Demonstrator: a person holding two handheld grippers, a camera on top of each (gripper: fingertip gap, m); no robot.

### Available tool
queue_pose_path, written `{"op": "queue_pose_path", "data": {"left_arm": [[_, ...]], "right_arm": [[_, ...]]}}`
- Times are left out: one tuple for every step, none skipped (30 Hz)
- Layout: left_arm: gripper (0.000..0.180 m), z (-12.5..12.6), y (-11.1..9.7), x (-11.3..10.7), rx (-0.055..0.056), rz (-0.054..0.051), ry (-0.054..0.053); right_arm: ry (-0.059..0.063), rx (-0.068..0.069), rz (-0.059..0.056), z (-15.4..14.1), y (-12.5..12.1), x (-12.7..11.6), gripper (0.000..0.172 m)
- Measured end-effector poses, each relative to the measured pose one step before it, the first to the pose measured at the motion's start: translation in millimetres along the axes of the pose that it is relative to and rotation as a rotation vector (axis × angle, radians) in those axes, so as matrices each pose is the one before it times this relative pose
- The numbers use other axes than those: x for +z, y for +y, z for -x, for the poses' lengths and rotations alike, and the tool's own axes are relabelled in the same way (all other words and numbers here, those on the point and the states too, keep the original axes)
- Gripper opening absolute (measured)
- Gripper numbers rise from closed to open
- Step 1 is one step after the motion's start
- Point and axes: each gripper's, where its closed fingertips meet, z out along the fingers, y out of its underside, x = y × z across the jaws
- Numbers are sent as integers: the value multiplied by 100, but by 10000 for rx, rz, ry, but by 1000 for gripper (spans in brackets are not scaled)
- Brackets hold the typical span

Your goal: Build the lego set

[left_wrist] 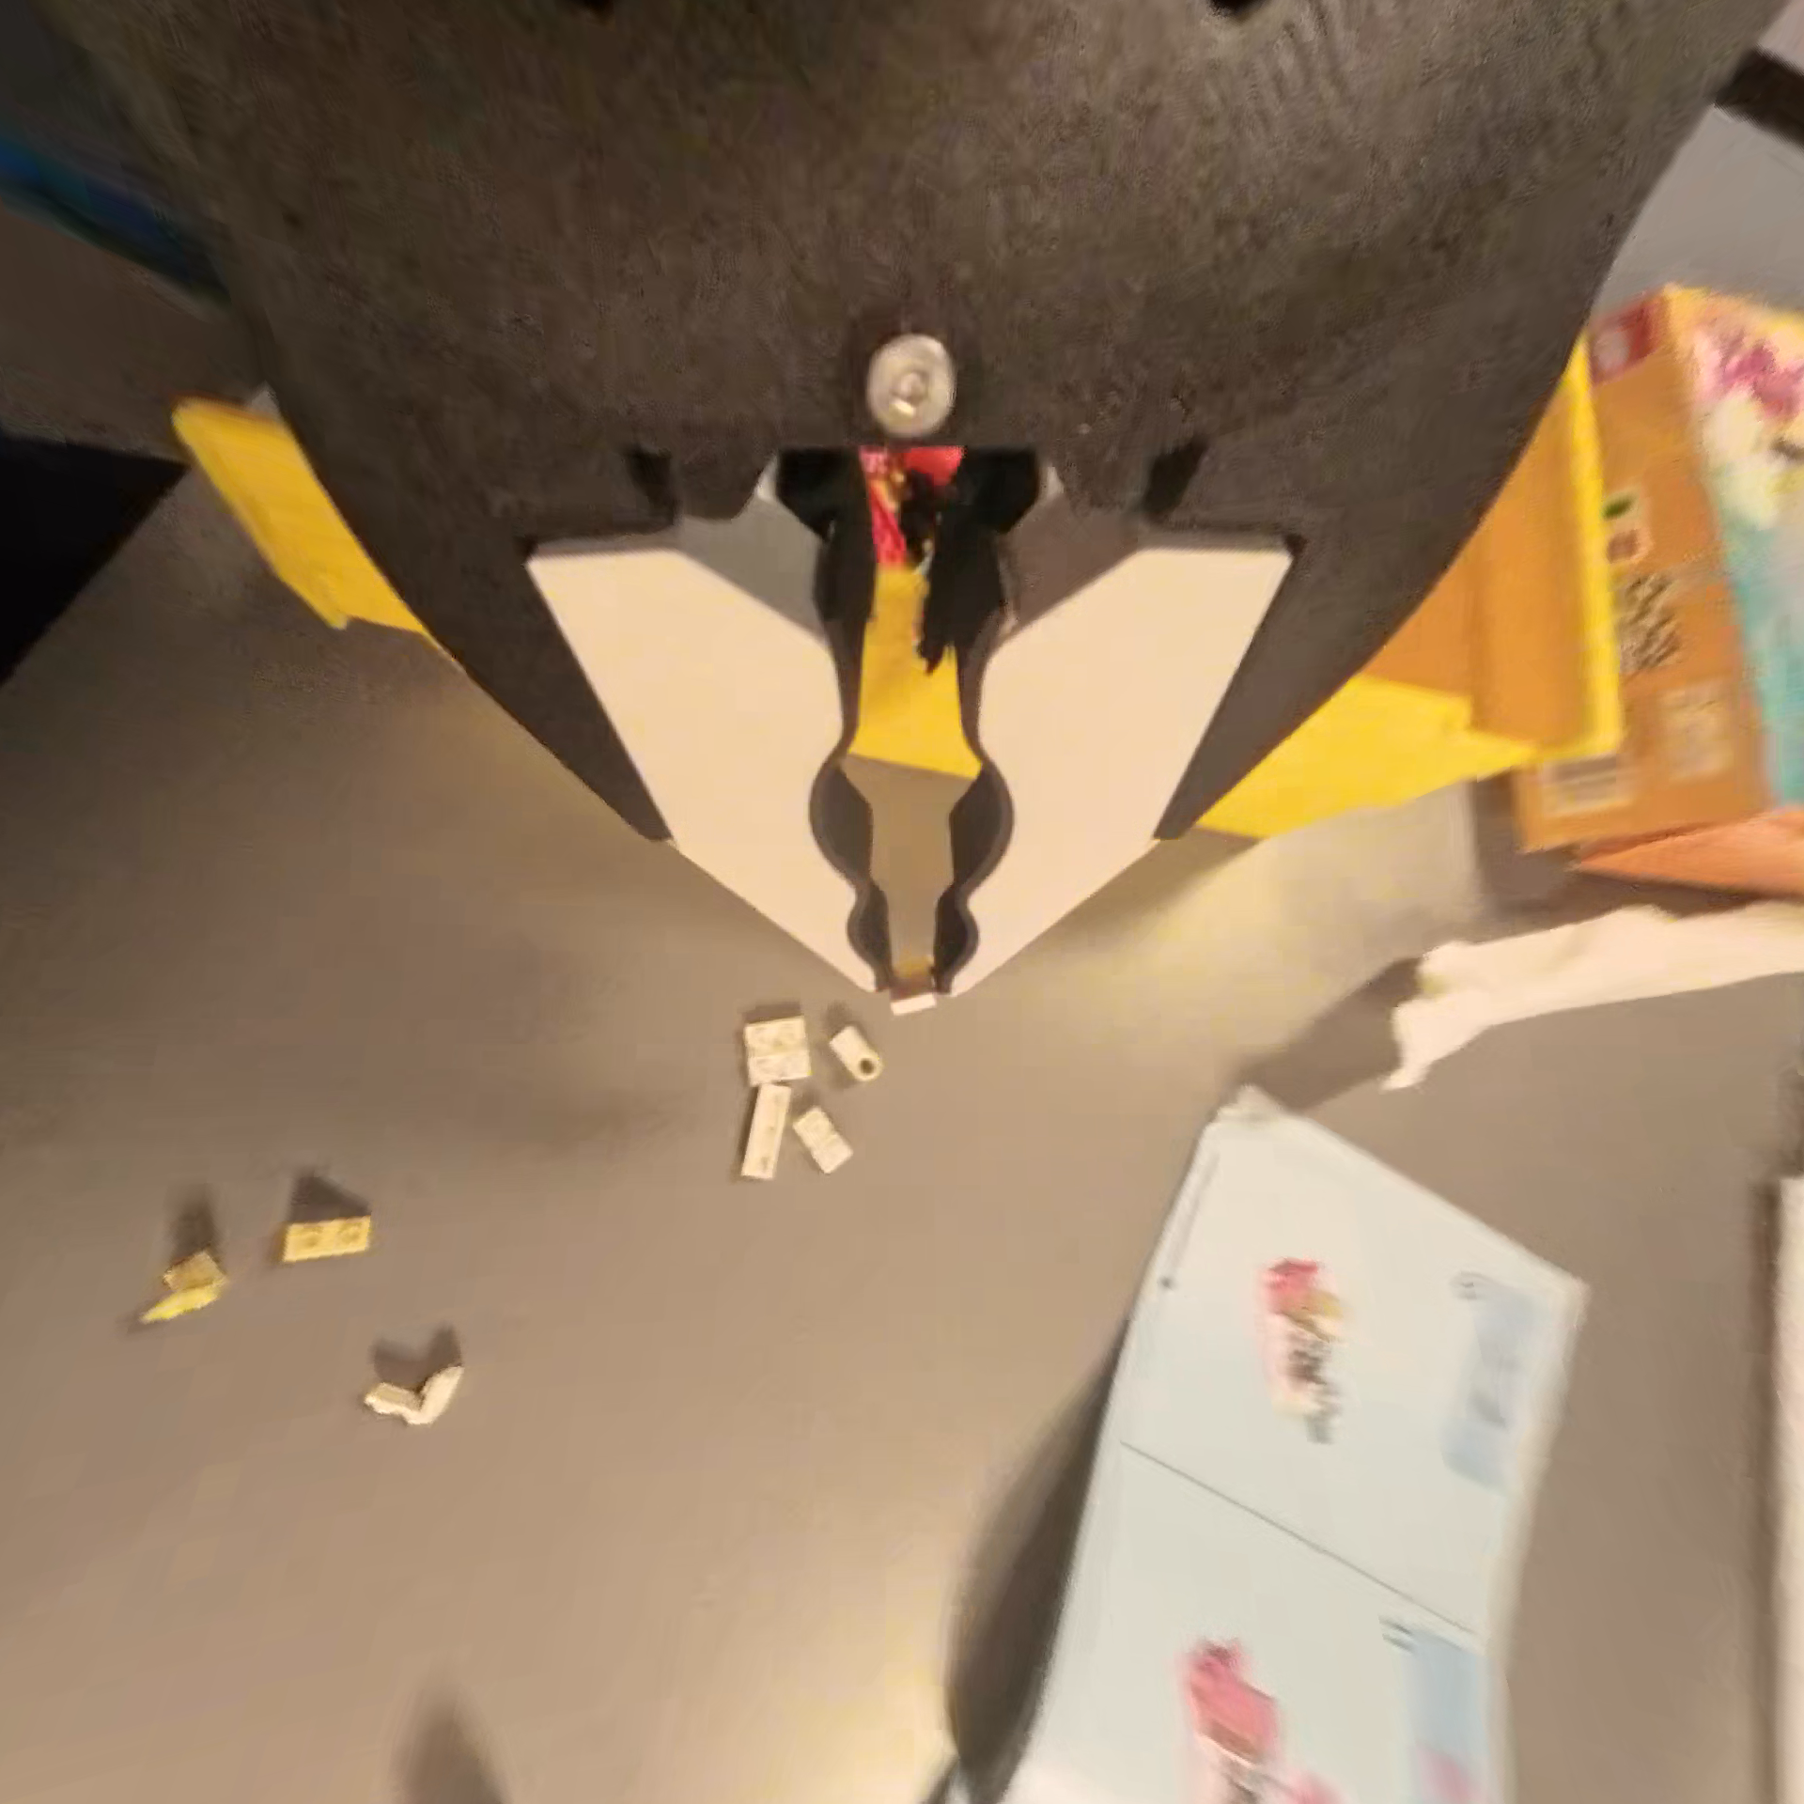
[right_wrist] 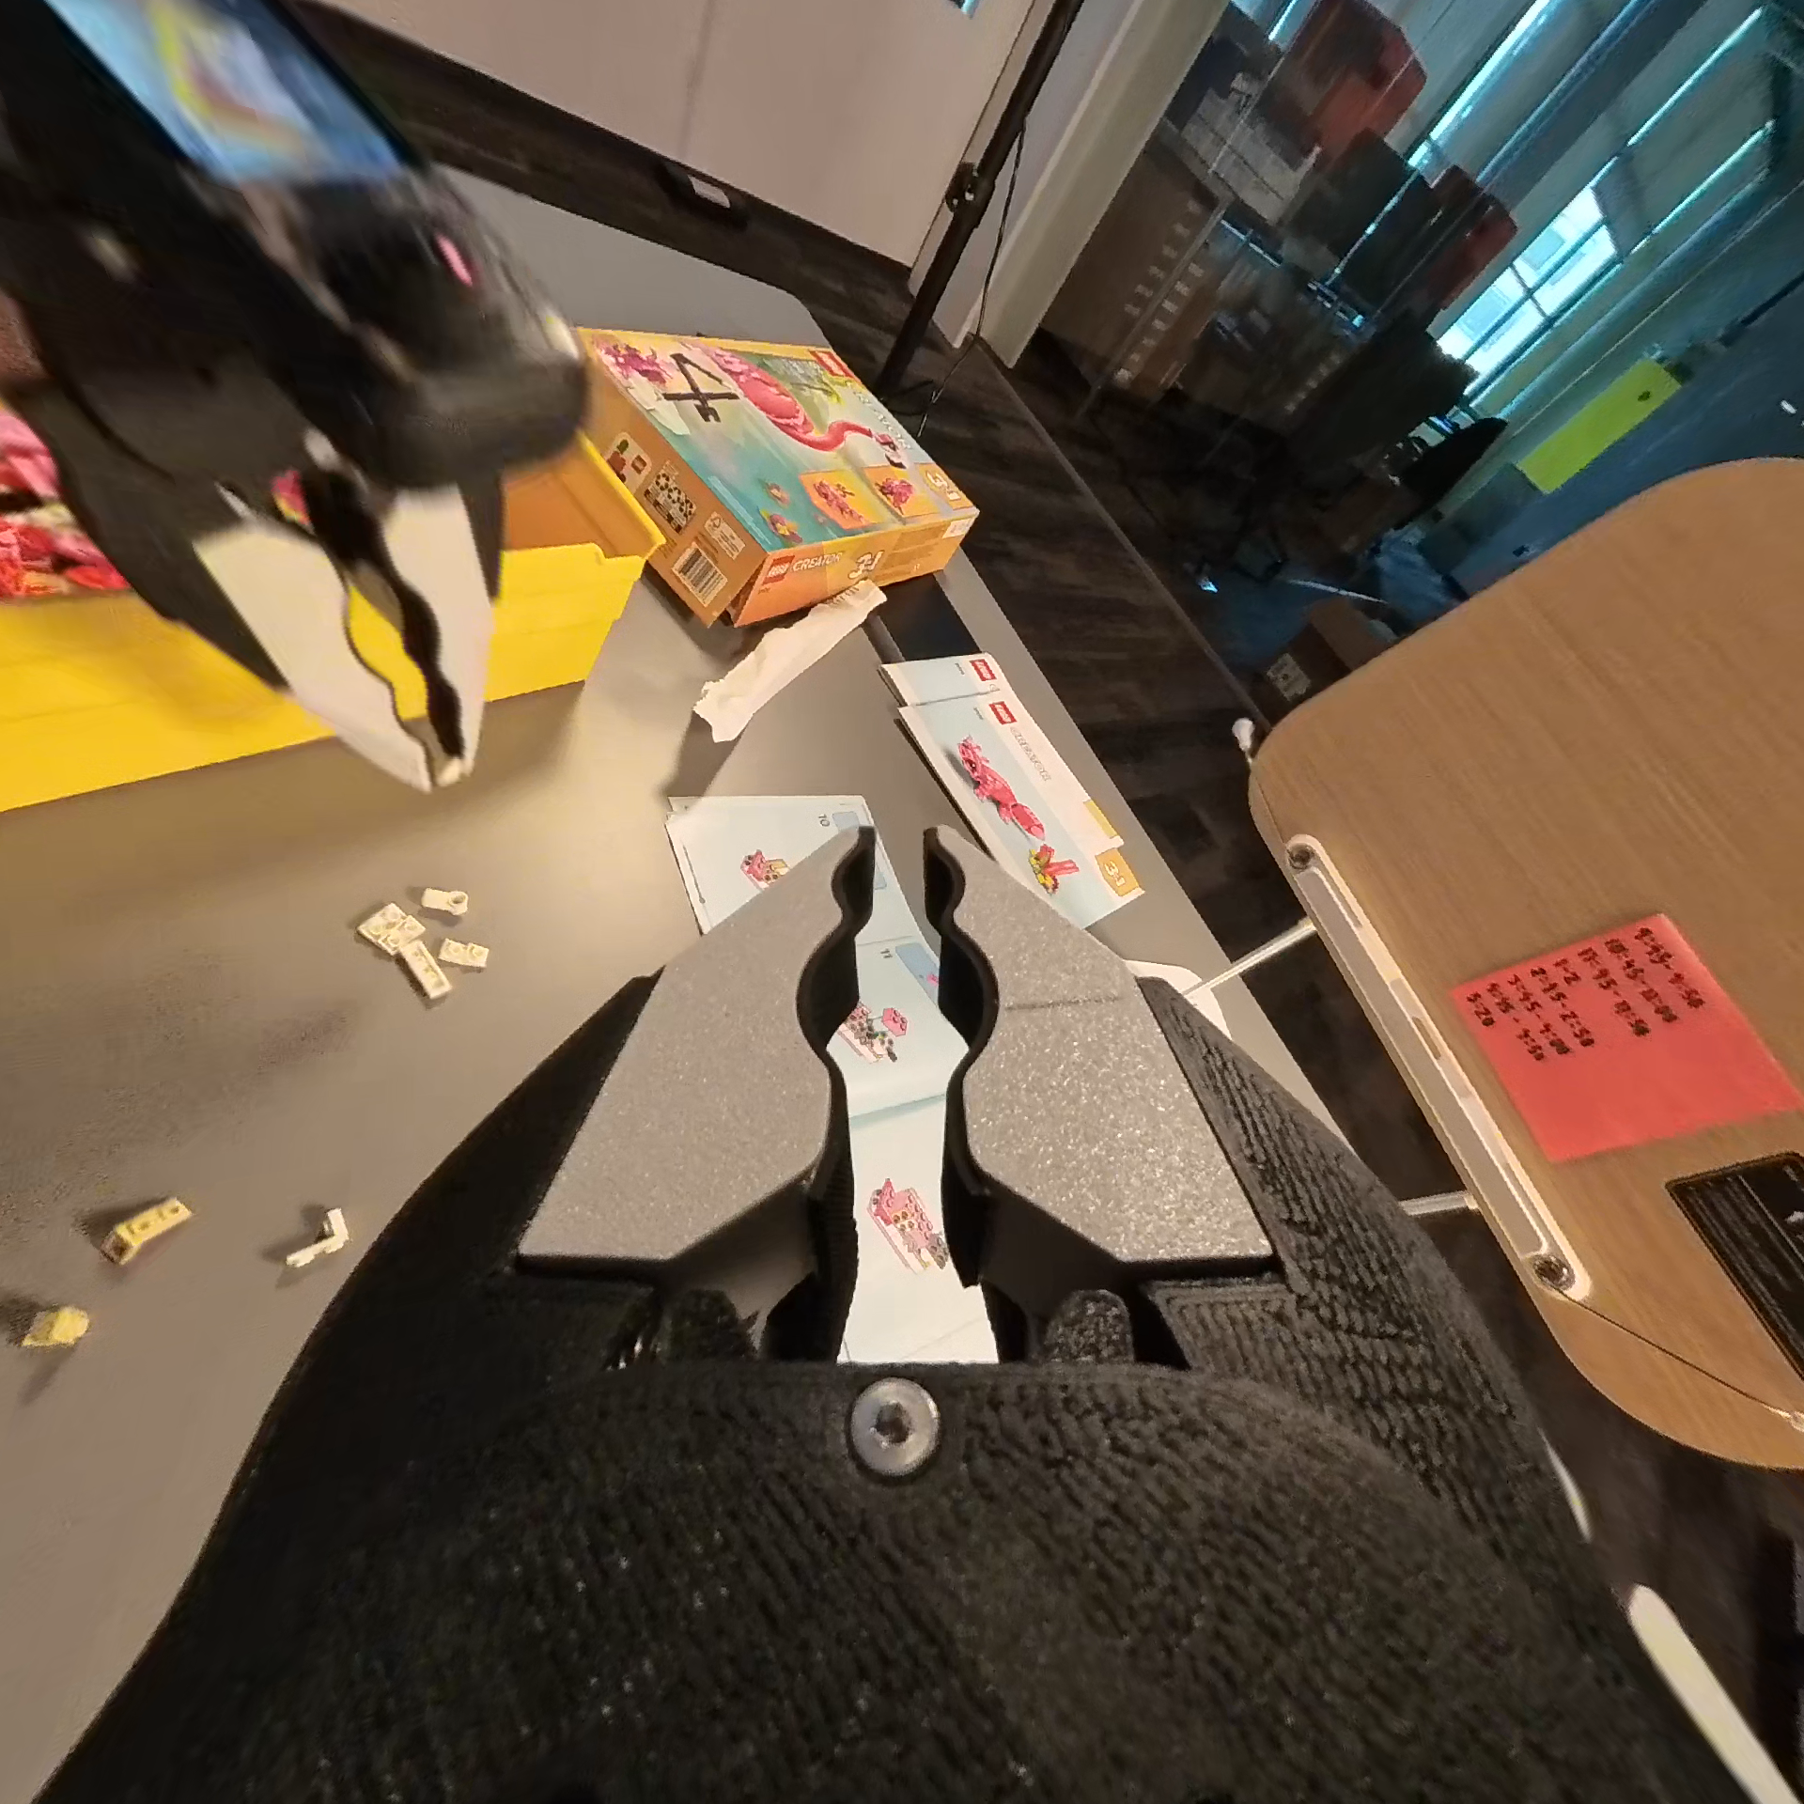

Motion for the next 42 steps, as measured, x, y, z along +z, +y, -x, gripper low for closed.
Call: {"op": "queue_pose_path", "data": {"left_arm": [[8,-318,-216,934,55,404,334],[8,-289,-76,821,34,457,326],[8,-188,-107,776,-10,395,265],[8,-293,-33,794,-48,406,348],[8,-220,77,800,-66,439,271],[8,-30,197,753,-35,473,106],[10,222,127,661,44,364,-116],[18,158,95,553,19,269,-132],[30,-79,-14,397,-75,146,9],[41,-226,-195,182,-140,-50,69],[53,-285,-287,-101,-143,-206,63],[63,-103,-277,-436,-182,-321,-92],[71,40,-206,-831,-262,-422,-230],[78,74,-216,-1261,-327,-617,-299],[81,11,-237,-1709,-408,-819,-283],[83,159,-129,-2108,-570,-901,-357],[84,356,59,-2466,-711,-920,-441],[84,744,120,-2724,-830,-1002,-591],[81,1393,266,-2904,-1031,-1014,-870],[78,1936,423,-2947,-1158,-976,-1032],[74,2396,619,-2844,-1224,-897,-1102],[73,2687,863,-2594,-1212,-731,-1081],[73,2694,1081,-2212,-1074,-517,-916],[74,2620,1237,-1712,-892,-316,-760],[75,2255,1369,-1115,-622,-77,-511],[75,1993,1619,-498,-436,254,-407],[75,1576,1822,19,-304,553,-270],[74,1036,1623,373,-186,574,-82],[73,610,1164,581,-67,398,22],[70,182,995,678,15,395,142],[68,-127,941,709,50,462,202],[64,-265,761,700,158,391,190],[58,-133,629,690,188,332,62],[54,-125,626,626,193,326,29],[50,279,508,521,158,249,-236],[36,510,481,326,192,183,-349],[21,631,-55,-18,144,-182,-403],[6,222,183,-102,-14,-59,-64],[5,-448,135,-162,-229,-120,396],[4,-348,266,-203,-300,-77,266],[4,-371,354,-314,-179,-77,160],[4,-371,458,-413,-148,-45,39]], "right_arm": [[18,57,-71,-131,-11,-144,8],[20,56,-66,-142,5,-137,8],[16,64,-57,-143,24,-114,8],[5,64,-57,-115,17,-89,8],[-11,55,-57,-84,10,-64,8],[-20,41,-54,-35,-6,-55,8],[-21,24,-59,-17,-42,-47,8],[-31,16,-68,16,-78,-48,8],[-36,18,-89,21,-122,-58,8],[-41,21,-112,32,-161,-64,8],[-42,22,-119,50,-197,-79,8],[-31,19,-107,38,-181,-63,8],[-11,5,-77,30,-155,-44,8],[1,-13,-46,39,-124,-10,8],[-5,-29,-30,75,-120,12,8],[-11,-38,-30,109,-133,43,8],[-11,-42,-37,131,-187,75,9],[-29,-42,-50,173,-244,108,9],[-70,-42,-65,290,-307,159,10],[-107,-51,-71,387,-351,235,10],[-122,-78,-53,488,-369,316,11],[-125,-104,-27,565,-394,381,12],[-140,-88,-29,650,-439,455,13],[-167,-34,-53,725,-531,524,14],[-197,2,-65,822,-579,581,16],[-203,-10,-43,911,-568,635,17],[-152,-48,-15,911,-522,653,18],[-106,-71,5,902,-479,638,20],[-131,-76,23,971,-403,592,21],[-148,-55,20,1013,-345,544,22],[-97,32,-4,923,-275,502,23],[-83,170,-52,864,-221,471,22],[-162,331,-107,939,-145,477,23],[-264,512,-126,1038,27,505,23],[-306,656,-62,1039,297,527,24],[-191,684,67,787,637,517,27],[-12,625,130,498,863,474,32],[21,588,104,433,821,477,35],[-55,566,87,545,710,528,37],[-54,521,131,496,639,574,40],[3,439,206,342,620,629,42],[6,321,285,309,606,626,46]]}}
